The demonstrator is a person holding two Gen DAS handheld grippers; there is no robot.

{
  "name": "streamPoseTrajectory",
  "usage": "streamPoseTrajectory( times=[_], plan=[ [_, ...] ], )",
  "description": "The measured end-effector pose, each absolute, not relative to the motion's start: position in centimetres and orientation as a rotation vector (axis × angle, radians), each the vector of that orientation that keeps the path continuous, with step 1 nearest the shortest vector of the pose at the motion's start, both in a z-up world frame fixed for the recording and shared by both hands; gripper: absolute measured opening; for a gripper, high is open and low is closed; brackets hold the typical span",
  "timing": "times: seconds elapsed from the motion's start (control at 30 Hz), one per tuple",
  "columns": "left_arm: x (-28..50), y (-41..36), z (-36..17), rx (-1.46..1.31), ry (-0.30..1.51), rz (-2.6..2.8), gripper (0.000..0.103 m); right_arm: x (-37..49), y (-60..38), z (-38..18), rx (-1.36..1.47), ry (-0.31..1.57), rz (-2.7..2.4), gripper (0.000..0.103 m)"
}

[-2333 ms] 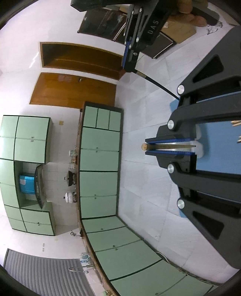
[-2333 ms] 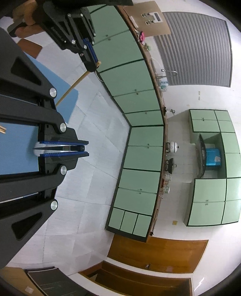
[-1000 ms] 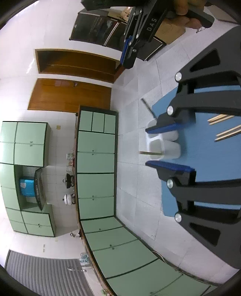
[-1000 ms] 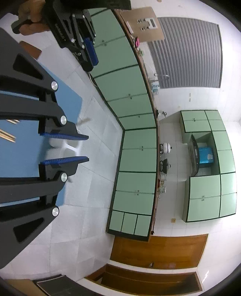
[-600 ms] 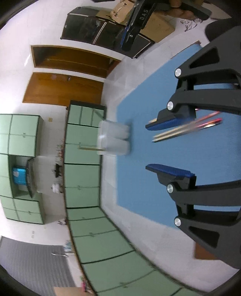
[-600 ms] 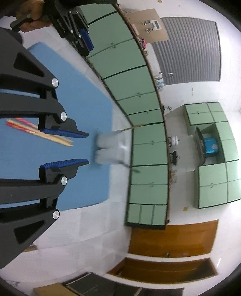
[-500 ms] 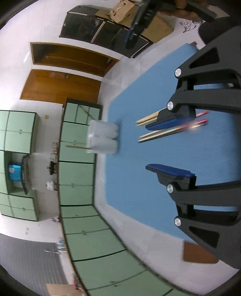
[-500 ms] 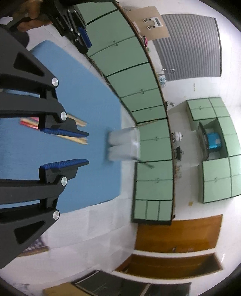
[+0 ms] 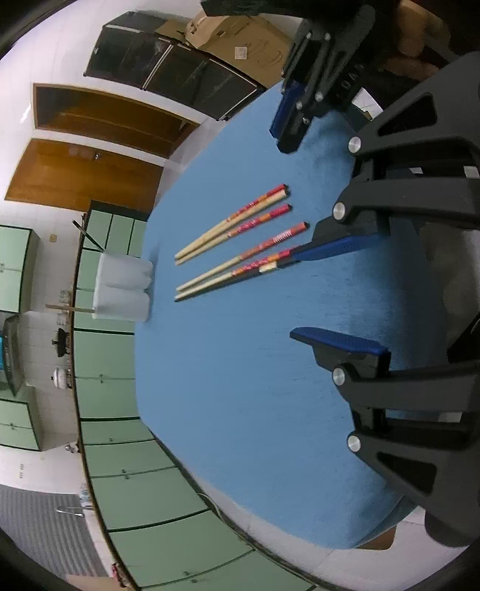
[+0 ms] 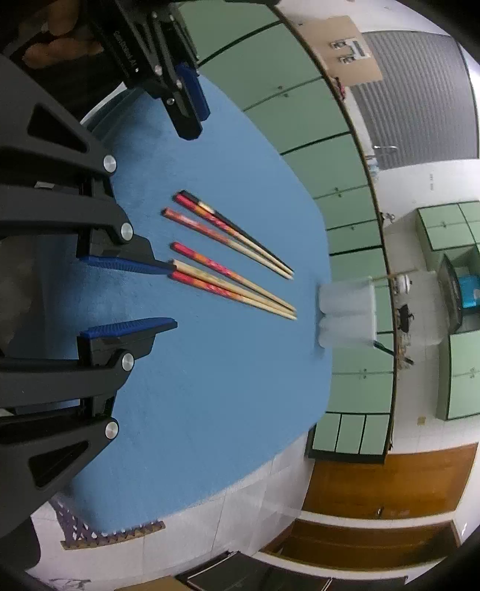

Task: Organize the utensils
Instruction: 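Move both grippers back toward the remaining chopsticks on the table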

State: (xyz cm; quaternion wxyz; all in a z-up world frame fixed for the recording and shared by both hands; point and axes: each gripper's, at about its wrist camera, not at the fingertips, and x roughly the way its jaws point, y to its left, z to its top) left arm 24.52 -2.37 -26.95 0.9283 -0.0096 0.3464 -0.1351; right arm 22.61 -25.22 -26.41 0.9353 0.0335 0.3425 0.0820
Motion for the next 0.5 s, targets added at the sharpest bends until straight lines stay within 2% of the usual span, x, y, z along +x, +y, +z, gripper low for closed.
streamPoseTrajectory(
  times=[0.5],
  plan=[
    [26.8,-4.4,-29.5,0.031,0.75,-0.243,0.038,24.6,-23.2,-28.2,0.0,0.688,0.179,0.028]
  ],
)
